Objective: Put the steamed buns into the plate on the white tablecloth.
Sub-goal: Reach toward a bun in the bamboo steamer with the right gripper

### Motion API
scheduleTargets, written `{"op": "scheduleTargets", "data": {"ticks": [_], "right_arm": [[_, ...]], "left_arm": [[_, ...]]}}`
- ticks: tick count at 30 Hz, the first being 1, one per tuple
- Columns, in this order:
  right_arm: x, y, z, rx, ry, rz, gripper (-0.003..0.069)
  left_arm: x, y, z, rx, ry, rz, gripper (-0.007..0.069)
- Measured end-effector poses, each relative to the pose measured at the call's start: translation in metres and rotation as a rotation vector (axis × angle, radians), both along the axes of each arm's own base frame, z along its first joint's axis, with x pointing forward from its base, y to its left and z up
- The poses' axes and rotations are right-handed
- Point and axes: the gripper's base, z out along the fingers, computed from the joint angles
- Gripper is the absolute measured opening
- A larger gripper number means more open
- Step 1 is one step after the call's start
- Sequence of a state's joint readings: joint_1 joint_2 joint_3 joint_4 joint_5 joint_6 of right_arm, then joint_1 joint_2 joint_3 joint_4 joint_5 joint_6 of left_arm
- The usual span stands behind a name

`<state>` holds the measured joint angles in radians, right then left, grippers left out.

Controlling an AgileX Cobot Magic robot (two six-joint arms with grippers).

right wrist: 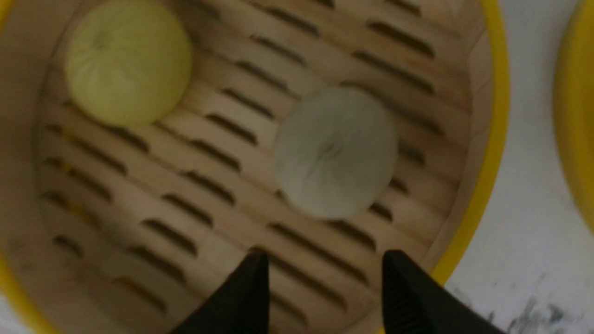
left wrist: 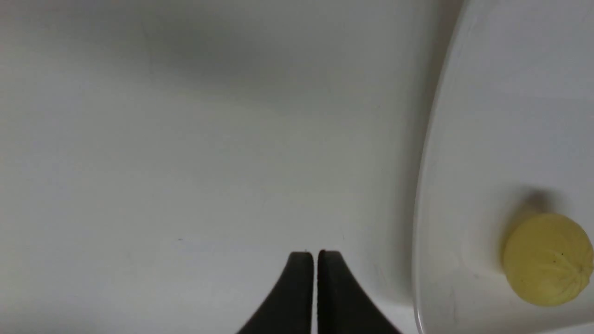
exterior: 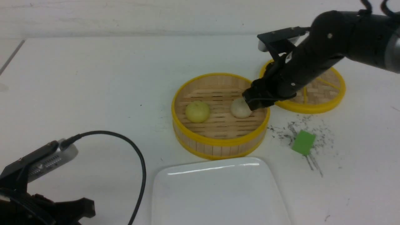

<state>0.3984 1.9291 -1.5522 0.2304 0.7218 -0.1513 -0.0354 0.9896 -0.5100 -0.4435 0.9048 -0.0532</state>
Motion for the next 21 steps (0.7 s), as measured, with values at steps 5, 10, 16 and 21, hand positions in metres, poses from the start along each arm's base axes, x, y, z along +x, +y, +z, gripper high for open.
{"op": "scheduleTargets", "data": {"ticks": [5, 10, 16, 21], "right_arm": [[0.024, 0.008, -0.019, -0.008, -0.031, -0.008, 0.0463], [0.033, 0.011, -0.042, -0.014, -0.013, -0.016, 0.0444], [0.033, 0.014, -0.046, 0.0, -0.006, -0.02, 0.0201], [0.018, 0.011, -0.01, 0.002, -0.004, 0.004, 0.0021]], "left_arm": [[0.0, 0.0, 0.0, 0.0, 0.0, 0.0, 0.0069], [0.0, 0.0, 0.0, 0.0, 0.0, 0.0, 0.0077], [0.0, 0.0, 0.0, -0.001, -0.002, 0.001, 0.0086], [0.0, 0.0, 0.0, 0.003, -0.002, 0.0, 0.009]]}}
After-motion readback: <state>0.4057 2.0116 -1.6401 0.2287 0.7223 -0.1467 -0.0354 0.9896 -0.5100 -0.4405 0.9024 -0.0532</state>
